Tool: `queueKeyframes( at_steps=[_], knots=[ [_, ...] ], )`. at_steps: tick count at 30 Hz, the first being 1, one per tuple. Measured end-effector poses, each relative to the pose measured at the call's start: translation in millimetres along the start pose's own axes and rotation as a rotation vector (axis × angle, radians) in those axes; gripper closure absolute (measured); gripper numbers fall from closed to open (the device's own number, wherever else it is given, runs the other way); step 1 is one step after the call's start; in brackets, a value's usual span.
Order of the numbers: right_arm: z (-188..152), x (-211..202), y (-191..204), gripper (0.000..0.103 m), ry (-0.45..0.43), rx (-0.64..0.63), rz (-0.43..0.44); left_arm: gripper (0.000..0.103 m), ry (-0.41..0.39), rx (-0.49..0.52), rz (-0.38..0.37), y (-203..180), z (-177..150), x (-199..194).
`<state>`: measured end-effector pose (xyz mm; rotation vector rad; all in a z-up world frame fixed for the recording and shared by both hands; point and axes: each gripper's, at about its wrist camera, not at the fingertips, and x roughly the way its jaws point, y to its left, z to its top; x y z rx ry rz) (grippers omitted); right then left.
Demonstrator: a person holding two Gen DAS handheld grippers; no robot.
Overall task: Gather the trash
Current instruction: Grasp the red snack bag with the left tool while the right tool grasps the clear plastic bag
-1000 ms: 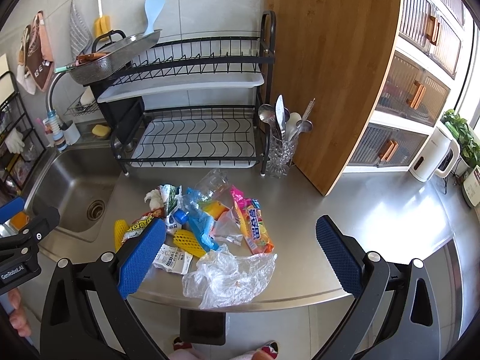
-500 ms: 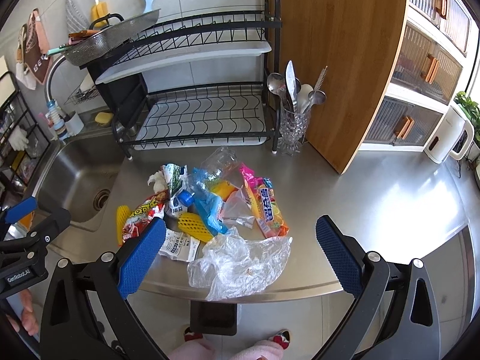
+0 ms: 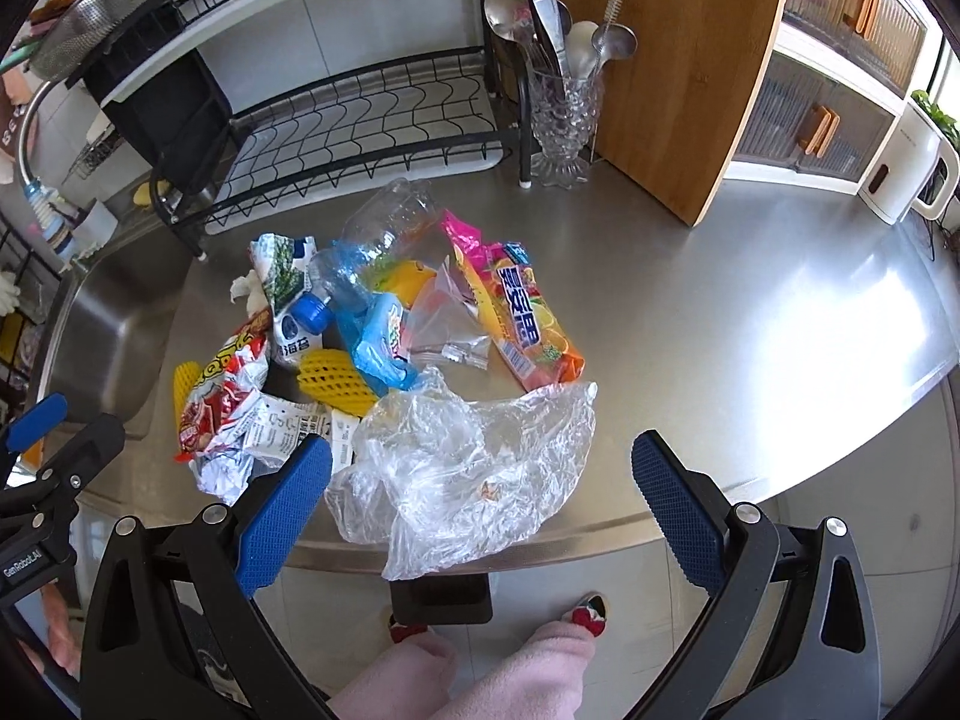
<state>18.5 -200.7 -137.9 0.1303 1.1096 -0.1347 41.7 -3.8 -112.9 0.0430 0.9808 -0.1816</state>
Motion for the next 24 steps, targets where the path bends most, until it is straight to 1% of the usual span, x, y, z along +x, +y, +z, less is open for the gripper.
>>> queueKeyframes(
  at_steps=[3, 5, 6, 8, 10, 11, 13, 15, 18, 22, 24],
  knots=[
    [-5, 12, 2, 0.003, 0.028, 0.001, 0.006, 0.016, 0.006, 0.040, -0.010, -4, -4, 14],
    [-7, 19, 4, 0.010, 0.036, 0.001, 0.005, 0.019, 0.017, 0.060, -0.010, -5, -7, 24],
    [-9, 24, 5, 0.015, 0.050, 0.001, 0.009, 0.020, 0.026, 0.068, -0.011, -5, -8, 29],
    [-10, 34, 5, 0.017, 0.073, 0.007, 0.021, 0.021, 0.040, 0.090, -0.023, -5, -10, 37],
    [-13, 40, 7, 0.018, 0.088, 0.001, 0.014, 0.021, 0.045, 0.114, -0.043, -6, -12, 43],
    [-14, 44, 7, 0.019, 0.094, 0.002, 0.018, 0.022, 0.047, 0.125, -0.042, -6, -13, 46],
    [-16, 52, 7, 0.025, 0.113, 0.003, 0.019, 0.026, 0.059, 0.139, -0.034, -7, -14, 53],
    [-17, 58, 8, 0.029, 0.128, 0.005, 0.021, 0.035, 0.077, 0.144, -0.026, -6, -13, 61],
    [-18, 67, 9, 0.031, 0.141, 0.007, 0.012, 0.038, 0.096, 0.158, -0.013, -6, -13, 71],
    [-21, 79, 8, 0.033, 0.164, 0.008, -0.004, 0.039, 0.111, 0.184, -0.005, -9, -13, 81],
    [-22, 86, 8, 0.037, 0.179, 0.006, -0.008, 0.044, 0.127, 0.189, 0.001, -10, -13, 89]
  ],
)
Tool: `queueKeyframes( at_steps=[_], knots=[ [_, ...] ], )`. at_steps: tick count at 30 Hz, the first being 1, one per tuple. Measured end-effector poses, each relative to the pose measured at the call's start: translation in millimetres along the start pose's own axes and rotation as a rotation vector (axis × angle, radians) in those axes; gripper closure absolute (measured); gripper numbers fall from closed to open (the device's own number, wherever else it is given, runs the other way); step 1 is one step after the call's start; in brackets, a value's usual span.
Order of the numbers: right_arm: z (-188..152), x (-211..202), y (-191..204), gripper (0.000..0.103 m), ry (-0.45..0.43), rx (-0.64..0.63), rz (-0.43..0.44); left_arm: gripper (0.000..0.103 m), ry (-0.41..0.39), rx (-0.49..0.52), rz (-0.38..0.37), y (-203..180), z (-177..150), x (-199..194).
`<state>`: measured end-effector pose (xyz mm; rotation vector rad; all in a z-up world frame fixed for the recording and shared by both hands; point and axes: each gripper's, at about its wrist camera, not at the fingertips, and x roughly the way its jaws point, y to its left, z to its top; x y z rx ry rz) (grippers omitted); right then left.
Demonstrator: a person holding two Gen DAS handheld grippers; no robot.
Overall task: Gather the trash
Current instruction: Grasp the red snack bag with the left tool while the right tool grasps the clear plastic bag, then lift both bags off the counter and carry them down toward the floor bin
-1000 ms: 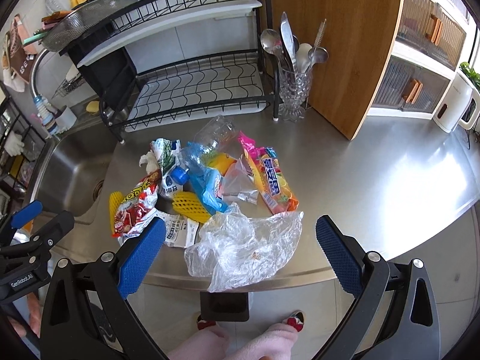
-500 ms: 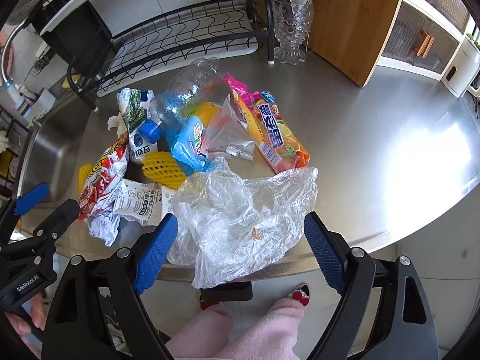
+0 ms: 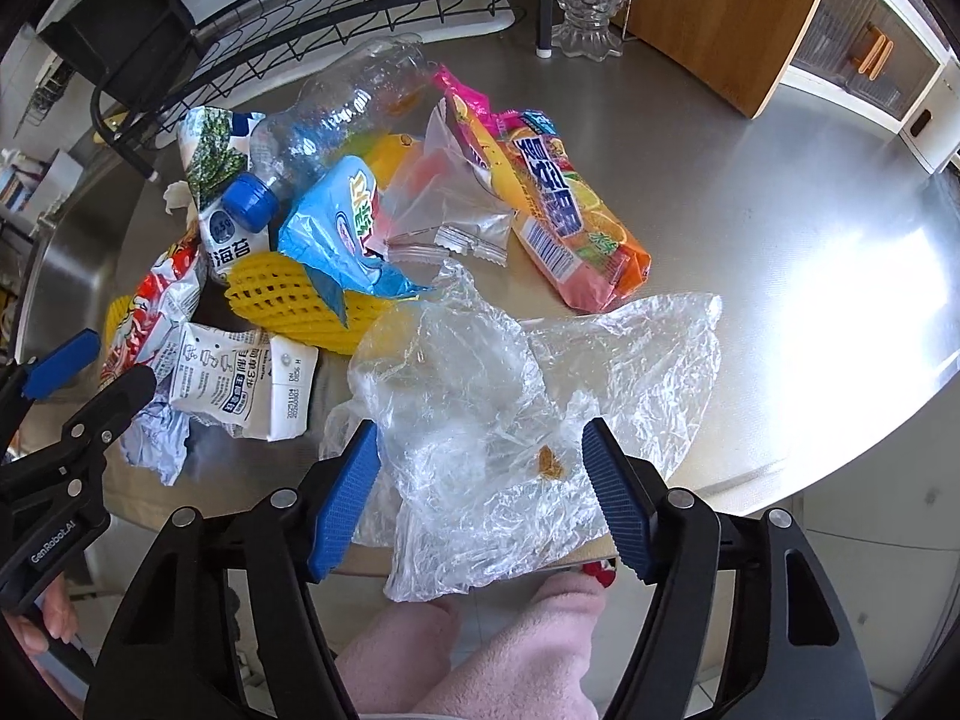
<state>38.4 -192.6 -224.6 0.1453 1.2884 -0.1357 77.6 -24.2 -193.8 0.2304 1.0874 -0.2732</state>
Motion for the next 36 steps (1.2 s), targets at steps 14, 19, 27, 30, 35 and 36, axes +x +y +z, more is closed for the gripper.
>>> queueKeyframes(
  at_steps=[14, 19, 27, 30, 35, 36],
  knots=[
    [-2, 10, -8, 0.089, -0.012, -0.015, -0.033, 0.080, 0.012, -0.024, -0.021, 2, 2, 13],
    [-4, 7, -5, 0.093, -0.025, -0.030, -0.042, 0.085, -0.008, -0.028, -0.023, 2, 0, 7],
    [-5, -15, -2, 0.093, -0.077, -0.017, -0.054, 0.093, -0.060, -0.020, -0.016, 5, 1, -10],
    [-6, -27, -2, 0.093, -0.111, 0.006, -0.060, 0.095, -0.089, -0.014, -0.023, 8, 3, -20],
    [-11, -54, 1, 0.093, -0.187, 0.059, -0.073, 0.095, -0.140, 0.022, -0.020, 12, 7, -42],
    [-12, -61, 2, 0.093, -0.202, 0.070, -0.071, 0.095, -0.151, 0.023, -0.017, 14, 8, -49]
  ],
)
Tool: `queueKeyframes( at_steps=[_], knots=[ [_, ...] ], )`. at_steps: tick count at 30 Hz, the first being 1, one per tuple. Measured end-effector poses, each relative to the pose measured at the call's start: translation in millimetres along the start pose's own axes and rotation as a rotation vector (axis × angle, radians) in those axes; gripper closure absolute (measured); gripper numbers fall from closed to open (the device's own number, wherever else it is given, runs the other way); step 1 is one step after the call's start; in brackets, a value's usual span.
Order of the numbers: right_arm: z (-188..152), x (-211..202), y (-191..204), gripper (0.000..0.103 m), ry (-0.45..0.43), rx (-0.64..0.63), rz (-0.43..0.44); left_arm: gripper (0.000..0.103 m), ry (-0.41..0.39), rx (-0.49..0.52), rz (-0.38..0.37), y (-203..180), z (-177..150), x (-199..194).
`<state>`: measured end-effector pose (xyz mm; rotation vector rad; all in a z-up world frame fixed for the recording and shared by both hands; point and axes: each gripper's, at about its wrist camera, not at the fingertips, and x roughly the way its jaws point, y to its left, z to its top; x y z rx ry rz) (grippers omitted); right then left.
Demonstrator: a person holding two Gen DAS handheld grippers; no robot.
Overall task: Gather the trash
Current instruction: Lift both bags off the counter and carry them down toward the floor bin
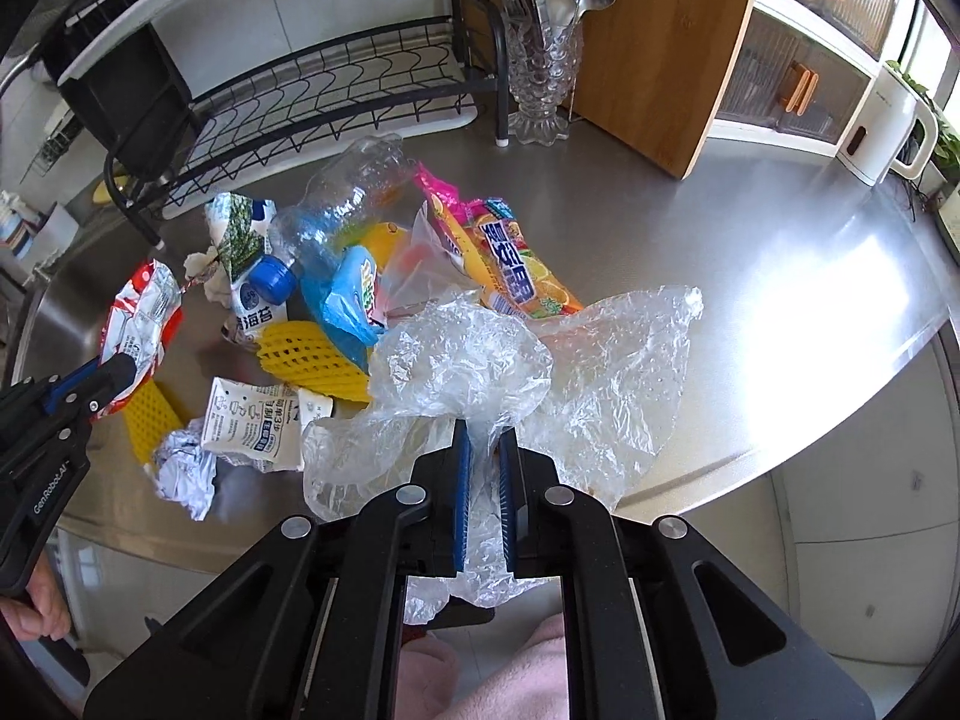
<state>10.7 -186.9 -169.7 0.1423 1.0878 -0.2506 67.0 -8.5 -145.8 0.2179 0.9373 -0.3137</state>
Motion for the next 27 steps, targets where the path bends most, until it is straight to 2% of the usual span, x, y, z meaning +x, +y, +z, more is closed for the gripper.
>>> queueKeyframes(
  at_steps=[8, 14, 20, 27],
  knots=[
    [4, -55, 12, 0.094, -0.104, 0.003, 0.023, 0.095, -0.103, -0.010, 0.025, 8, 13, -61],
    [-12, -87, 15, 0.094, -0.153, -0.058, 0.080, 0.095, -0.165, -0.049, 0.052, -5, -3, -108],
    [-47, -106, 7, 0.094, -0.145, -0.124, 0.152, 0.095, -0.125, -0.109, 0.028, -29, -52, -136],
    [-105, -101, -9, 0.094, -0.069, -0.167, 0.203, 0.095, -0.024, -0.149, 0.016, -64, -125, -134]
  ],
)
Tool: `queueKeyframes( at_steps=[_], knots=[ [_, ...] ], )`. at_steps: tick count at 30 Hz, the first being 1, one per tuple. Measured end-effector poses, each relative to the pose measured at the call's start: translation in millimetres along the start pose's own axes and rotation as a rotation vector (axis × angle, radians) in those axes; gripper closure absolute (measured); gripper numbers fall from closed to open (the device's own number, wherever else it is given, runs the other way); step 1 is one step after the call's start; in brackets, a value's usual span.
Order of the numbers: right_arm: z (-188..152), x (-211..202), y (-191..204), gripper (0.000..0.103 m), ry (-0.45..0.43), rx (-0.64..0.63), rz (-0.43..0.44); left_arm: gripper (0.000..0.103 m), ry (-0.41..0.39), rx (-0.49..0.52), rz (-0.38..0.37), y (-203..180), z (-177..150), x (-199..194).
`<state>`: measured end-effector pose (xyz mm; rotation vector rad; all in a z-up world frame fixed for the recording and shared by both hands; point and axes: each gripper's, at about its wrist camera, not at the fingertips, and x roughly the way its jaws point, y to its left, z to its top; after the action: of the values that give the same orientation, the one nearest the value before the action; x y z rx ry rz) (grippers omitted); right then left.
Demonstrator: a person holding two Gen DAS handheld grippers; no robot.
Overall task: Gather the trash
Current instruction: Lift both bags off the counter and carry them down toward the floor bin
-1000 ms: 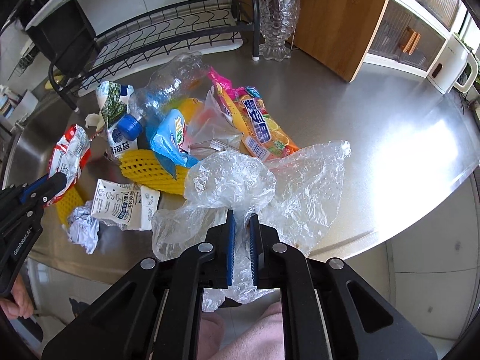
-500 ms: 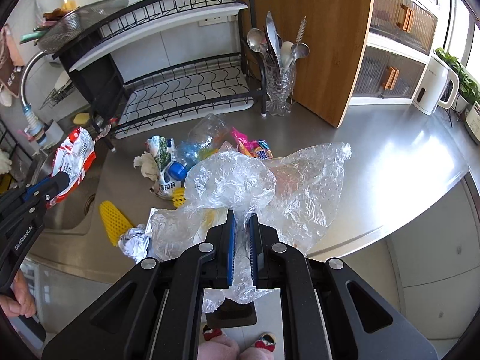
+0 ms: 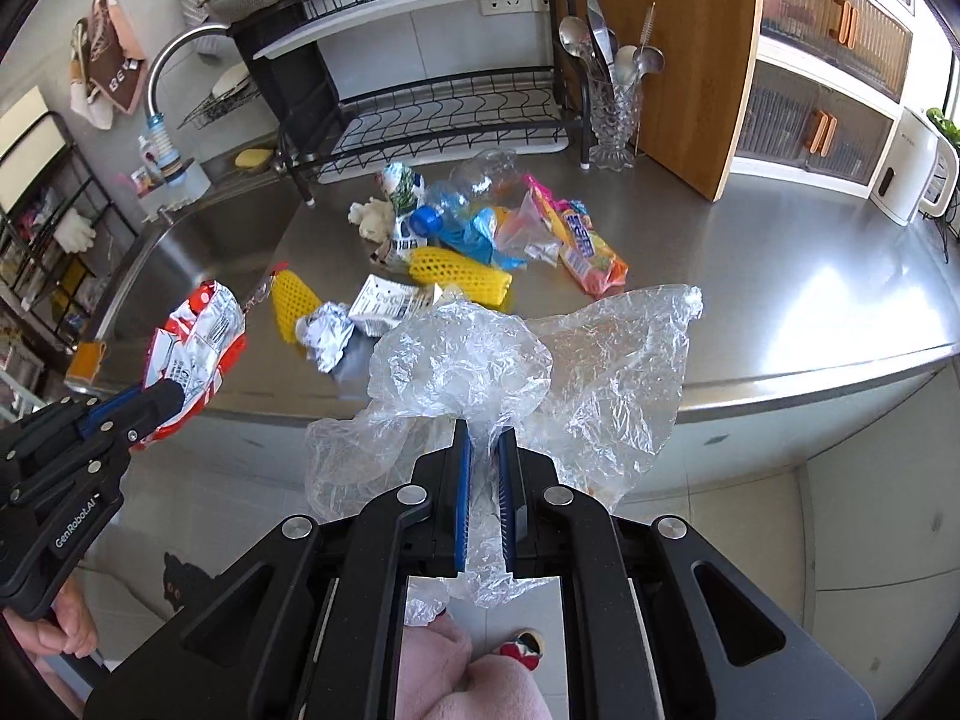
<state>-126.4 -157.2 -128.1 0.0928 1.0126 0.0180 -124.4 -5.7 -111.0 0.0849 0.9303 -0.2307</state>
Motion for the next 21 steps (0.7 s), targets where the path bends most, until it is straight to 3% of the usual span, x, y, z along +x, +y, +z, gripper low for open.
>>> queueKeyframes(
  at_steps=[9, 18, 21],
  knots=[
    [-79, 67, 1, 0.094, 0.204, -0.015, 0.034, 0.095, 0.148, -0.080, -0.073, -8, -83, 51],
    [-126, 156, -3, 0.094, 0.263, 0.022, 0.045, 0.095, 0.240, -0.145, -0.160, -4, -140, 142],
    [-138, 195, -13, 0.093, 0.305, 0.092, 0.065, 0.095, 0.262, -0.160, -0.192, 2, -155, 176]
  ],
)
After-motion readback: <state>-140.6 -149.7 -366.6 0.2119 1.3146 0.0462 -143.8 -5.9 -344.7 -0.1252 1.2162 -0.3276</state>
